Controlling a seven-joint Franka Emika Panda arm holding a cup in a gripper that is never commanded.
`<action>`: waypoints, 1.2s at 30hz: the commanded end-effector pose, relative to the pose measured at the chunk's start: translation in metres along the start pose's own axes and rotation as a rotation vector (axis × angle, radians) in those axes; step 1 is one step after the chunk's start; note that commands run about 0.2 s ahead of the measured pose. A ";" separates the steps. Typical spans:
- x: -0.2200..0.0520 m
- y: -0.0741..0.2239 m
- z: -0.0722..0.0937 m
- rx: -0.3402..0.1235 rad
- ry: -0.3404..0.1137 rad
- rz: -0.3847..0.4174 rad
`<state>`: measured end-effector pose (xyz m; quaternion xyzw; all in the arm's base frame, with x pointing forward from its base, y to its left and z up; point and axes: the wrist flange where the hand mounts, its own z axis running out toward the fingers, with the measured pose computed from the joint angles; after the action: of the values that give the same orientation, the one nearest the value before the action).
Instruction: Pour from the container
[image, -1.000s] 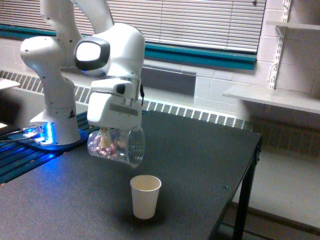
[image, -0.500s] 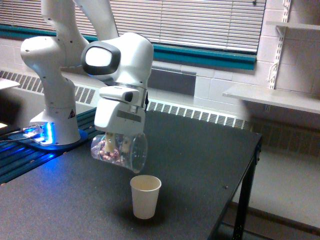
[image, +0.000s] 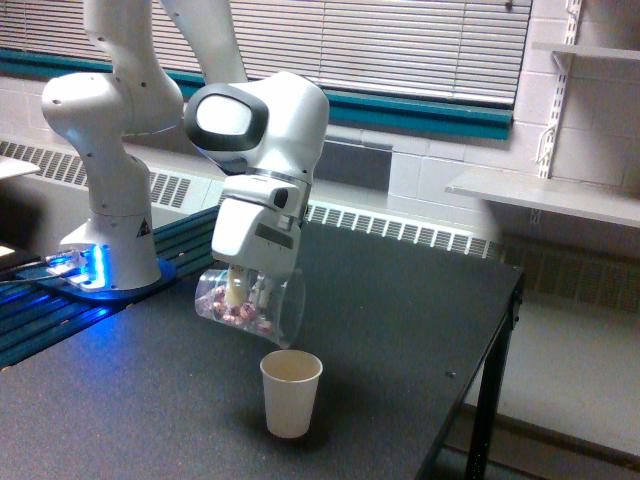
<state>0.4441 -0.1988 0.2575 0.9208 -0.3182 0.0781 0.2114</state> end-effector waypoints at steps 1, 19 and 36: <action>-0.002 -0.005 0.003 -0.027 -0.003 0.003; 0.000 -0.006 0.000 -0.070 0.007 -0.010; -0.002 -0.017 0.000 -0.099 0.004 -0.058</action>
<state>0.4464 -0.1927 0.2507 0.9165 -0.3052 0.0578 0.2520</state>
